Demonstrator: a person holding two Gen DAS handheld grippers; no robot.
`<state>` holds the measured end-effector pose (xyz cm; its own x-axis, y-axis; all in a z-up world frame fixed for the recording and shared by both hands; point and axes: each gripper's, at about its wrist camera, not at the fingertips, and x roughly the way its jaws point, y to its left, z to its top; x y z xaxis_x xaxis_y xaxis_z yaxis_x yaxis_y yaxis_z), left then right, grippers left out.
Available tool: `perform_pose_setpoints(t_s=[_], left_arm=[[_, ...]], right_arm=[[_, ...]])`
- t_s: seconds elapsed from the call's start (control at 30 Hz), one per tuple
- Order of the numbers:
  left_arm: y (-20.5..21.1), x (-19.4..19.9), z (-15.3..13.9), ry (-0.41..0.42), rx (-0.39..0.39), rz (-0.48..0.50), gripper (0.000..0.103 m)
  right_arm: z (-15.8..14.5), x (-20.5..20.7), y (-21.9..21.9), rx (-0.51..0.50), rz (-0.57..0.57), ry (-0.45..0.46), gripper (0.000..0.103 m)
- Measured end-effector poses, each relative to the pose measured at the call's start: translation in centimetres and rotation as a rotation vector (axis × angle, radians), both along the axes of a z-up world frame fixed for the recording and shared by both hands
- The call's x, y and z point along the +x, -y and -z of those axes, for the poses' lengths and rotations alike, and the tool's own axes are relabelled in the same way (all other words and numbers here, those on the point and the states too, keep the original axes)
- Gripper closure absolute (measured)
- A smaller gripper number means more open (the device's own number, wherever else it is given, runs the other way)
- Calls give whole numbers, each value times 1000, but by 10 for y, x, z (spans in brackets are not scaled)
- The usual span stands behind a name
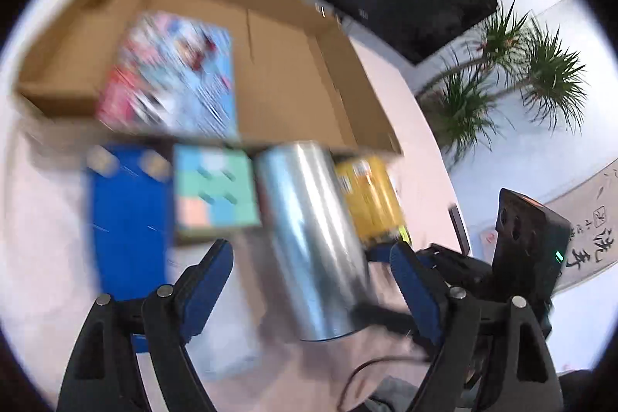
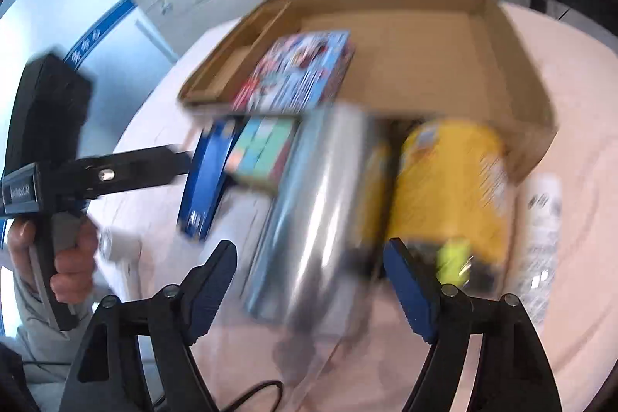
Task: Organize rigid objects
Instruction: 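Lay the picture-book box into the box beside the insert, then grasp the silver cylinder can with both tools and lift it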
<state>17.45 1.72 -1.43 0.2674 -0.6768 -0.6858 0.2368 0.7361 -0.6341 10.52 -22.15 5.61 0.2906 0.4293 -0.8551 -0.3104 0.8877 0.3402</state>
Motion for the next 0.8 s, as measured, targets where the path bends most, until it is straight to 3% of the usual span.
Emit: perform_pose_setpoints(t_s=[0.1, 0.17, 0.23, 0.3, 0.43, 0.6, 0.67, 0.8], left_arm=[[20, 7, 21, -72, -24, 30, 19], [28, 15, 34, -103, 67, 26, 19], [28, 19, 43, -144, 87, 10, 21], [25, 19, 42, -135, 84, -5, 20], [25, 0, 14, -26, 150, -19, 21], [27, -10, -53, 185, 163, -52, 21], [28, 5, -84, 274, 172, -59, 21], [29, 68, -107, 285, 160, -64, 22]], right_arm=[[14, -5, -2, 1, -15, -37, 29], [20, -2, -1, 35, -5, -57, 22], [22, -2, -1, 58, 0, -63, 20], [28, -8, -7, 54, 11, -46, 19], [25, -18, -16, 70, 16, -6, 19], [-37, -21, -15, 102, 19, 159, 19], [-65, -5, -14, 91, 1, 233, 19], [-93, 55, -10, 59, -6, 276, 21]])
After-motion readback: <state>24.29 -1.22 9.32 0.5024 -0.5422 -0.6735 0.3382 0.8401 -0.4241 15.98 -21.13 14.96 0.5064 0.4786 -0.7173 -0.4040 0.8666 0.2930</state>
